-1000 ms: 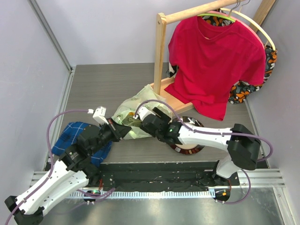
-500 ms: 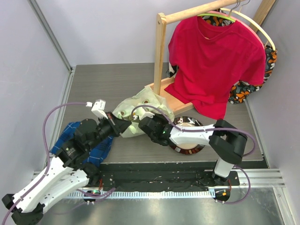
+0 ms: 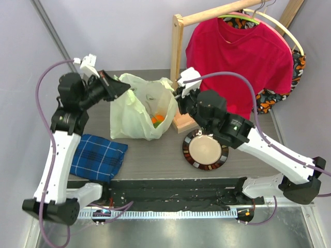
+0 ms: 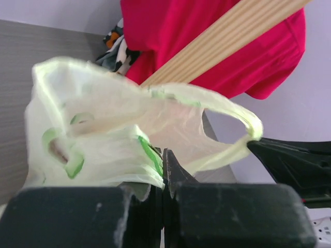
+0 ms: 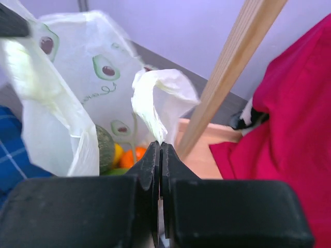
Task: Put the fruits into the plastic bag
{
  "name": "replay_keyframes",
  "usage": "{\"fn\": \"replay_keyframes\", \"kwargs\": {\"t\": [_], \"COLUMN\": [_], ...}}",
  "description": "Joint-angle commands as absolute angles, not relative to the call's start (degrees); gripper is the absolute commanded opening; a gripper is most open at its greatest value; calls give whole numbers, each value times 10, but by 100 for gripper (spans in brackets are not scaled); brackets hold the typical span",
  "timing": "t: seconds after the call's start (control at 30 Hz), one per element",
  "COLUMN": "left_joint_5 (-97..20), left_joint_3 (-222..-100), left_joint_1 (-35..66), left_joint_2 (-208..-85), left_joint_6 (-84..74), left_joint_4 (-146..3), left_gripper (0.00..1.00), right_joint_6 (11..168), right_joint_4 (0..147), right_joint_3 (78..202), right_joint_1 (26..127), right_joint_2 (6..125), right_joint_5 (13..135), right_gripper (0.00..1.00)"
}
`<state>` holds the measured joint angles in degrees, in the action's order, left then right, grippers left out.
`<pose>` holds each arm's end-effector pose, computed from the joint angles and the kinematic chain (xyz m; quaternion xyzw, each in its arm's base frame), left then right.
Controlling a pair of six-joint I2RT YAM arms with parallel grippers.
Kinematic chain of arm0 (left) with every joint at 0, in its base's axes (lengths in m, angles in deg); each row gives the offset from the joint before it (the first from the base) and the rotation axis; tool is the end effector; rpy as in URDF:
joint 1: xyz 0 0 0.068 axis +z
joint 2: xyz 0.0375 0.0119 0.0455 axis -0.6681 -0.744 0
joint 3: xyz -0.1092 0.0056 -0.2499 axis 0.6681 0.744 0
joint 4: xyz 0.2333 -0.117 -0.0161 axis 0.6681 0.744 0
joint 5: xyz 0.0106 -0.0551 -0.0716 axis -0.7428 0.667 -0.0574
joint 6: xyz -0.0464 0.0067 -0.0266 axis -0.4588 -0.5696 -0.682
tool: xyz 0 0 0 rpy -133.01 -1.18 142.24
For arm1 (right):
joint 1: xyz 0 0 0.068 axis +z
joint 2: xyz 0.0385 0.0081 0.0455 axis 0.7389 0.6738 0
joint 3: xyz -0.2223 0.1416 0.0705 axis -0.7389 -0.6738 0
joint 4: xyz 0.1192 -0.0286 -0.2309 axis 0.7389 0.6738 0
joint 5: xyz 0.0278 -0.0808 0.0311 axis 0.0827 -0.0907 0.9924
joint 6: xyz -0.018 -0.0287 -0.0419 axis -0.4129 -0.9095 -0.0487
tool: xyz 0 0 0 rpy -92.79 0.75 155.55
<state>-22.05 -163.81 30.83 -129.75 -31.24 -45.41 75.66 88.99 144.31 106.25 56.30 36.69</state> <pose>0.1985 -0.0542 0.4530 -0.0278 0.7460 -0.4121 0.5224 0.1587 0.2260 0.4430 -0.2534 0.7045 0.0997 0.6554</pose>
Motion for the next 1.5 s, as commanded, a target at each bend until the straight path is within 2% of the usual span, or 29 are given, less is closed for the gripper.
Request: {"fn": "replay_keyframes", "kwargs": {"t": [0.0, 0.1, 0.13, 0.27, 0.43, 0.63, 1.07, 1.17, 1.27, 1.3, 1.37, 1.4, 1.47], "left_joint_5": [-40, 2, 35, 72, 166, 178, 136, 109, 66, 57, 41, 36, 27], "left_joint_3": [-1728, -1742, -1736, -1734, -1813, -1868, -1799, -1810, -1838, -1849, -1852, -1851, -1844], "left_joint_1": [370, 416, 471, 551, 560, 560, 558, 555, 547, 546, 545, 545, 545], "left_joint_2": [-1353, -1370, -1383, -1431, -1524, -1544, -1622, -1621, -1609, -1604, -1585, -1576, -1557], "left_joint_6": [-314, -345, -355, -374, -390, -382, -311, -281, -233, -226, -216, -213, -212], "left_joint_4": [-473, -495, -518, -539, -541, -537, -470, -427, -365, -347, -340, -340, -345], "left_gripper": [0, 0, 0, 0, 0, 0, 0, 7, 30, 43, 56, 66, 72], "right_joint_6": [827, 855, 858, 859, 862, 851, 863, 867, 873, 873, 873, 873, 873], "right_joint_4": [928, 904, 894, 872, 861, 848, 829, 833, 836, 837, 838, 838, 841], "right_joint_3": [1487, 1493, 1493, 1499, 1524, 1600, 1533, 1534, 1538, 1538, 1538, 1537, 1532], "right_joint_1": [1052, 1052, 1051, 1051, 1052, 1051, 1044, 1042, 1043, 1042, 1042, 1042, 1042], "right_joint_2": [570, 565, 563, 575, 596, 623, 646, 649, 648, 647, 643, 642, 635], "right_joint_5": [453, 466, 472, 470, 464, 468, 406, 410, 417, 418, 418, 419, 422], "right_gripper": [1, 1, 1, 1, 1, 1, 1, 1, 3, 9, 15, 22, 28]}}
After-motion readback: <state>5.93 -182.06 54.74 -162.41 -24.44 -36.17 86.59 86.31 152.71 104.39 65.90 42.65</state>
